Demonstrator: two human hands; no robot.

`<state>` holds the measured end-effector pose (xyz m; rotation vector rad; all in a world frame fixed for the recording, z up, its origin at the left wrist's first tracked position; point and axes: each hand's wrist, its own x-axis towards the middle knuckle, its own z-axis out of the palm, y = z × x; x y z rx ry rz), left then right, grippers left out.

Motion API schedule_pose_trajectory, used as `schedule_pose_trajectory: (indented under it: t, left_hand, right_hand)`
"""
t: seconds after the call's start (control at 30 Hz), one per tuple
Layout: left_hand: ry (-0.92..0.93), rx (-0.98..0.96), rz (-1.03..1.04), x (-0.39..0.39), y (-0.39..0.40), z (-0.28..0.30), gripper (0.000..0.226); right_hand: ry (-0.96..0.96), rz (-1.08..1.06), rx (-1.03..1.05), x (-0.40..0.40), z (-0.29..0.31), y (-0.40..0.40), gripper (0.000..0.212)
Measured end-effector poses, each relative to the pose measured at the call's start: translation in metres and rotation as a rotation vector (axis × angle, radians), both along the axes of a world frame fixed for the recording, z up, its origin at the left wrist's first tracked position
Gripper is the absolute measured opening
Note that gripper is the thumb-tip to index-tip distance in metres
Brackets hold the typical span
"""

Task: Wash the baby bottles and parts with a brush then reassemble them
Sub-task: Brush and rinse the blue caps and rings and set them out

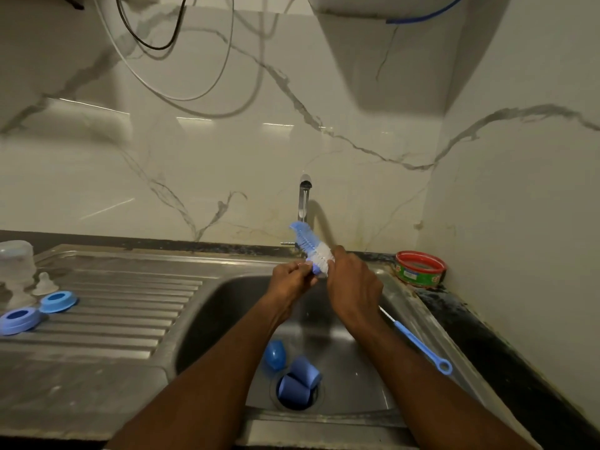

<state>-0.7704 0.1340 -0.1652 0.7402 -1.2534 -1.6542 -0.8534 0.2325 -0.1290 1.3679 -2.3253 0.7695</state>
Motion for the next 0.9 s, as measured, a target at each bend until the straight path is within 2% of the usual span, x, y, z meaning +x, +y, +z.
schedule_pose_trajectory:
  t: [0.1, 0.23, 0.3, 0.37, 0.5, 0.6, 0.67, 0.77, 0.83, 0.9]
  left_hand:
    - [-0.023, -0.061, 0.091, 0.003, -0.007, -0.003, 0.014]
    - [0.022, -0.012, 0.239, 0.009, -0.015, -0.007, 0.006]
    - [0.006, -0.048, 0.307, 0.012, -0.016, -0.008, 0.003]
    - [-0.049, -0.137, 0.296, 0.015, -0.015, -0.009, 0.006]
    - [-0.292, -0.468, 0.192, 0.01, -0.009, -0.012, 0.013]
    - [-0.353, -0.534, 0.205, 0.003, -0.006, -0.011, 0.017]
    - [-0.356, -0.549, 0.298, 0.002, -0.008, -0.011, 0.008]
    - [-0.302, -0.424, 0.421, 0.008, -0.011, -0.01, 0.005]
    - [-0.288, -0.384, 0.383, 0.014, -0.013, -0.011, 0.004]
    - [-0.339, -0.466, 0.265, 0.015, -0.012, -0.012, 0.004]
  right_hand:
    - [-0.05, -0.018, 0.047, -0.005, 0.001, 0.005, 0.032]
    - [-0.049, 0.101, 0.04, 0.0, -0.001, 0.005, 0.031]
    - [-0.016, 0.136, 0.024, 0.006, -0.003, 0.004, 0.029]
    - [0.037, 0.136, 0.004, 0.012, -0.002, 0.003, 0.028]
    - [0.072, 0.067, -0.009, 0.009, 0.001, 0.0, 0.028]
    - [0.079, 0.02, 0.024, 0.002, 0.003, 0.004, 0.03]
    - [0.065, 0.01, 0.035, -0.001, 0.002, 0.006, 0.032]
    - [0.046, 0.054, 0.05, 0.0, -0.001, 0.003, 0.028]
    - [0.038, 0.077, 0.051, 0.002, -0.003, 0.001, 0.027]
    - [0.039, 0.081, 0.038, 0.002, -0.002, 0.0, 0.032]
